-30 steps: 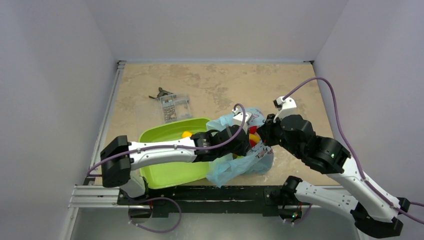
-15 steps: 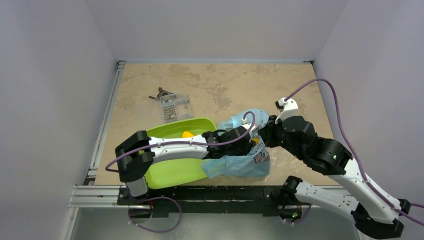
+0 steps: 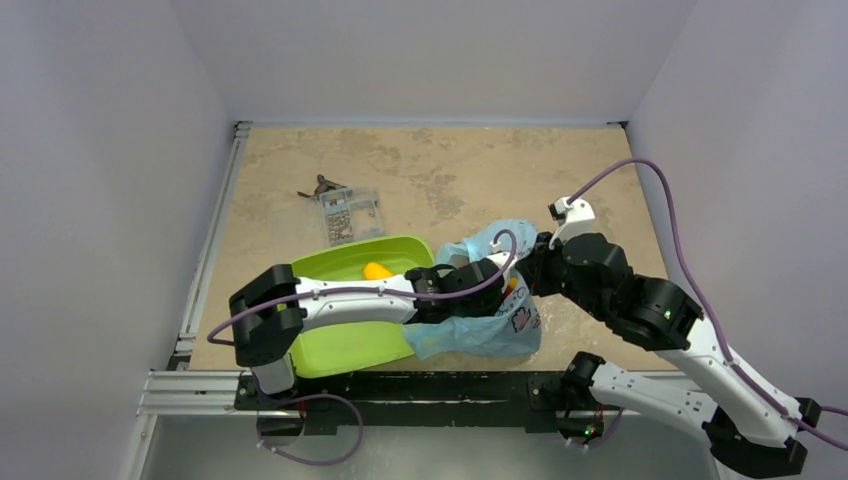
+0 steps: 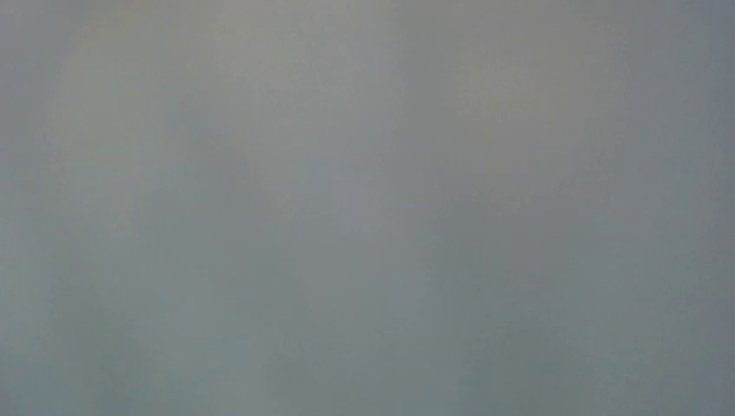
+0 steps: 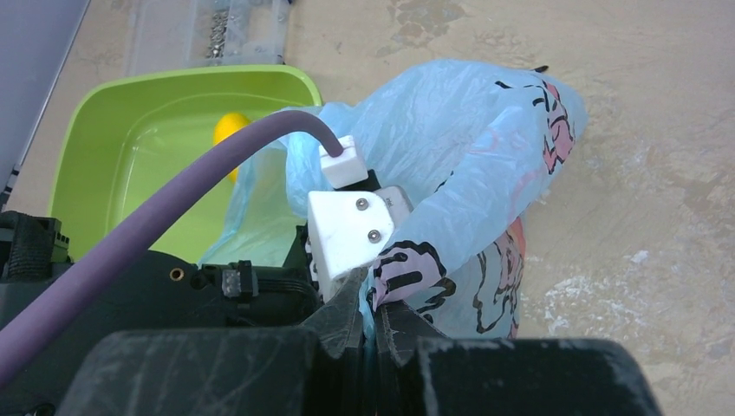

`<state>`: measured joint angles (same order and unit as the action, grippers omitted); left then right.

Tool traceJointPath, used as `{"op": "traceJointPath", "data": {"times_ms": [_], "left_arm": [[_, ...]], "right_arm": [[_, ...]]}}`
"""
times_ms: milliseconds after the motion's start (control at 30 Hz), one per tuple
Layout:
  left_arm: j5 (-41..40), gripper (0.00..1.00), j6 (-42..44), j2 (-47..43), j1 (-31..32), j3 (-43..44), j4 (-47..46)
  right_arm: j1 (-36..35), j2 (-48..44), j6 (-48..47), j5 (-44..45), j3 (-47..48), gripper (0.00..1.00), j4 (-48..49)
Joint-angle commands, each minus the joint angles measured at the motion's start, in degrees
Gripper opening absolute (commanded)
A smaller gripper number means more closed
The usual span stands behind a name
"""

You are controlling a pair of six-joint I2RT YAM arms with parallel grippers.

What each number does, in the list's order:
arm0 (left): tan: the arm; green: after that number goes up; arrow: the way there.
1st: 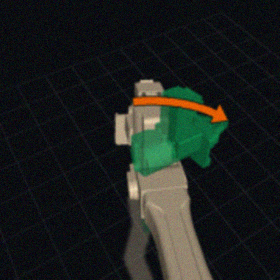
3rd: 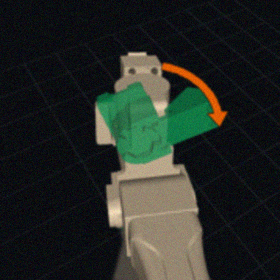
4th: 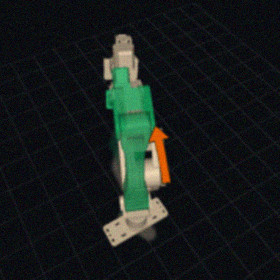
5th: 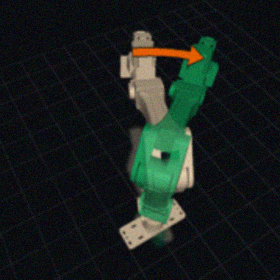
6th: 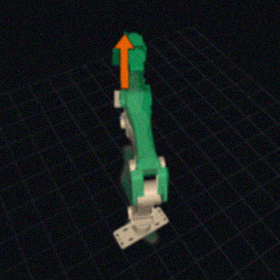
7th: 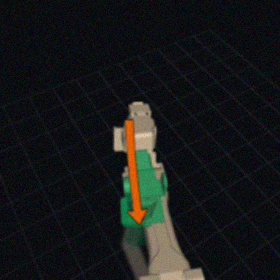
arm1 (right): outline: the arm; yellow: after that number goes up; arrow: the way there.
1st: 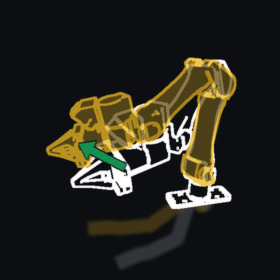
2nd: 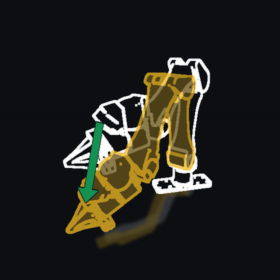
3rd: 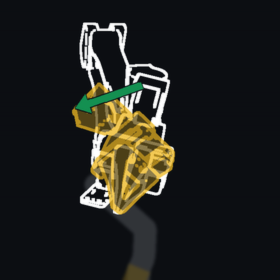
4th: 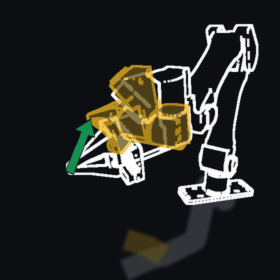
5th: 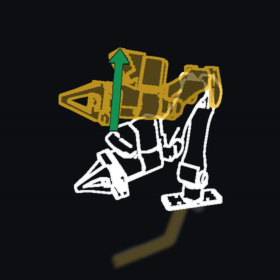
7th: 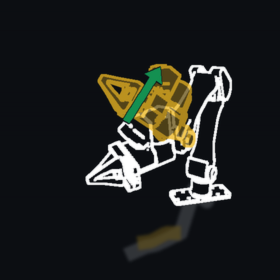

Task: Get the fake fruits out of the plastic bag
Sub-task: Take out the fake fruit from the plastic bag.

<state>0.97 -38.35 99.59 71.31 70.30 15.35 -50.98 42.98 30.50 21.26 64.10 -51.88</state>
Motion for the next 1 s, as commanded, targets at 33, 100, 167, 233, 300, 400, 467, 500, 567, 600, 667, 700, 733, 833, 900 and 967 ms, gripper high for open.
{"op": "traceJointPath", "data": {"times_ms": [33, 100, 167, 233, 300, 400, 467, 500, 567, 600, 667, 700, 733, 833, 900, 967], "left_arm": [[-2.89, 0.76, -1.08, 2.29, 2.03, -3.93, 5.15], [-5.53, 0.74, -1.66, 0.67, 2.68, -6.41, 3.3], [-8.09, 0.72, -1.92, -1.27, 3.39, -9.23, 0.89], [-12.33, 0.72, -2.68, -3.13, 4.24, -11.13, -0.17], [-15.41, 0.72, -3.35, -4.74, 4.83, -12.64, -1.41], [-17.58, 0.72, -3.36, -5.69, 4.98, -12.83, -1.49], [-15.82, 0.73, -2.1, -4.97, 4.9, -12.05, -1.62], [-15.06, 0.73, -1.79, -3.93, 4.97, -11.0, -0.59], [-13.47, 0.75, -2.07, -1.09, 4.98, -9.47, 0.58], [-13.03, 0.76, -2.54, -0.07, 5.05, -9.06, 0.54], [-12.32, 0.76, -2.66, 1.75, 5.07, -8.68, -0.78], [-12.08, 0.75, -2.4, 2.76, 5.0, -8.2, -1.09], [-12.09, 0.73, -1.76, 3.8, 5.05, -7.26, -0.87], [-12.35, 0.63, -0.09, 5.98, 4.96, -4.83, -0.23], [-12.44, 0.57, 1.23, 6.9, 4.98, -2.45, 0.77], [-12.91, 0.48, 2.88, 7.26, 4.98, -0.08, 2.35]], "right_arm": [[0.06, -0.96, 0.74, 0.05, -1.33, 0.0, 1.77], [0.05, -1.17, 1.61, 1.64, -2.06, 0.0, 1.27], [0.09, -1.39, 3.13, 3.33, -3.25, 0.0, 0.72], [0.1, -1.5, 4.71, 4.2, -4.57, 0.0, 0.41], [0.1, -1.9, 5.57, 3.56, -5.94, 0.0, 1.33], [0.09, -2.29, 6.06, 2.07, -7.63, 0.0, 2.86], [0.09, -2.42, 6.12, 1.86, -8.02, 0.0, 3.03], [0.09, -2.33, 6.07, 2.0, -7.99, 0.0, 2.83], [0.09, -2.27, 6.03, 2.24, -7.66, 0.0, 2.31], [0.09, -2.27, 5.98, 2.36, -7.48, 0.0, 2.16], [0.03, -2.46, 5.89, 2.77, -7.19, 0.0, 2.13], [0.09, -2.67, 5.89, 3.06, -7.23, 0.0, 2.18], [0.05, -2.8, 5.89, 3.43, -7.23, 0.0, 2.26], [0.09, -3.16, 5.99, 4.48, -7.36, 0.0, 2.07], [0.09, -3.26, 6.18, 5.25, -7.67, 0.0, 2.13], [0.05, -3.47, 6.53, 6.42, -7.96, 0.0, 1.9]]}}
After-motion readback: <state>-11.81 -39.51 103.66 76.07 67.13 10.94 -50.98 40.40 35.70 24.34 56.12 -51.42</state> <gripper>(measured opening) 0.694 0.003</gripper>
